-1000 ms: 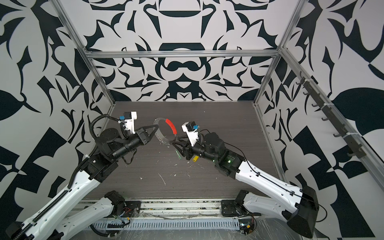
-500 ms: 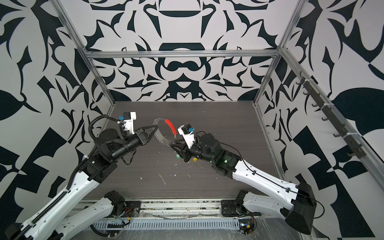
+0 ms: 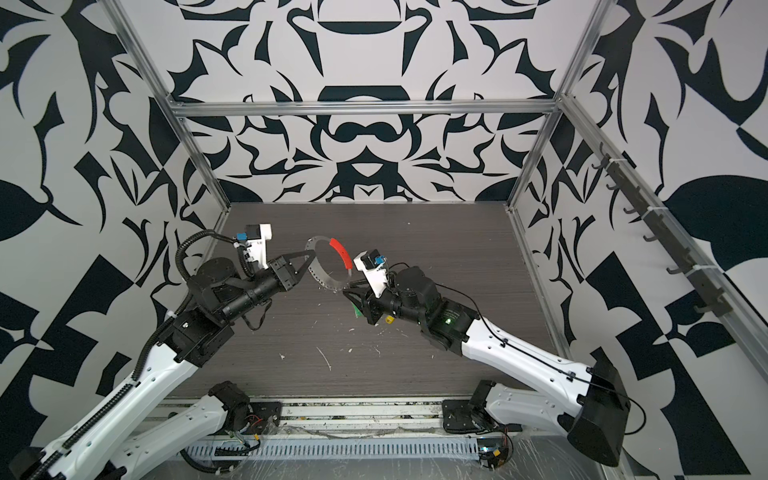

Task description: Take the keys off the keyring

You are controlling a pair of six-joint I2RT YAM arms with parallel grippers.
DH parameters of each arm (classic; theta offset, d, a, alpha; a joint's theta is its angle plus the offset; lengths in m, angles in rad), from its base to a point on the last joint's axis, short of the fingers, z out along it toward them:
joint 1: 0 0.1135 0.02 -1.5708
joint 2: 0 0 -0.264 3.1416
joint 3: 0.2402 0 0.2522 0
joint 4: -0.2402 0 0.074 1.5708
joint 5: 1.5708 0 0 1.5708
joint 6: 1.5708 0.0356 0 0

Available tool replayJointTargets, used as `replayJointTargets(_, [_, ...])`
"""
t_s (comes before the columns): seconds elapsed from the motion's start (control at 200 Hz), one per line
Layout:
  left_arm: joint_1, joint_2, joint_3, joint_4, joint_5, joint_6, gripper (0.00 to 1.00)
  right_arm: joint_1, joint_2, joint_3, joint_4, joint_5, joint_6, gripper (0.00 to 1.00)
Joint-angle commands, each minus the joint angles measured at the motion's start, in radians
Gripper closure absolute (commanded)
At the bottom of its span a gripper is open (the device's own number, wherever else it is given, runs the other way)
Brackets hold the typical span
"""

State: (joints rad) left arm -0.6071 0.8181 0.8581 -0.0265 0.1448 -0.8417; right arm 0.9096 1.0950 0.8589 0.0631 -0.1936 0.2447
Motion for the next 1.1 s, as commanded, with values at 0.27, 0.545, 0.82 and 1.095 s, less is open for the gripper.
replayJointTargets(0.27, [0.003,-0.020,0.018,0.029,-0.004,-0.013,1.00,0.004,-0.008,0.016,0.015,0.001,-0.016,0.86])
replayJointTargets(0.545, [0.003,-0.017,0.016,0.033,-0.003,-0.018,1.00,0.004,-0.002,0.022,0.012,-0.018,-0.018,0.96])
replayJointTargets(0.82, [0.003,-0.028,0.009,0.027,-0.026,-0.022,1.00,0.006,-0.018,0.021,0.009,-0.004,-0.024,1.00])
replayJointTargets(1.095, [0.003,-0.032,0.013,0.001,-0.057,-0.021,1.00,0.016,-0.040,0.027,0.007,0.009,-0.044,1.00])
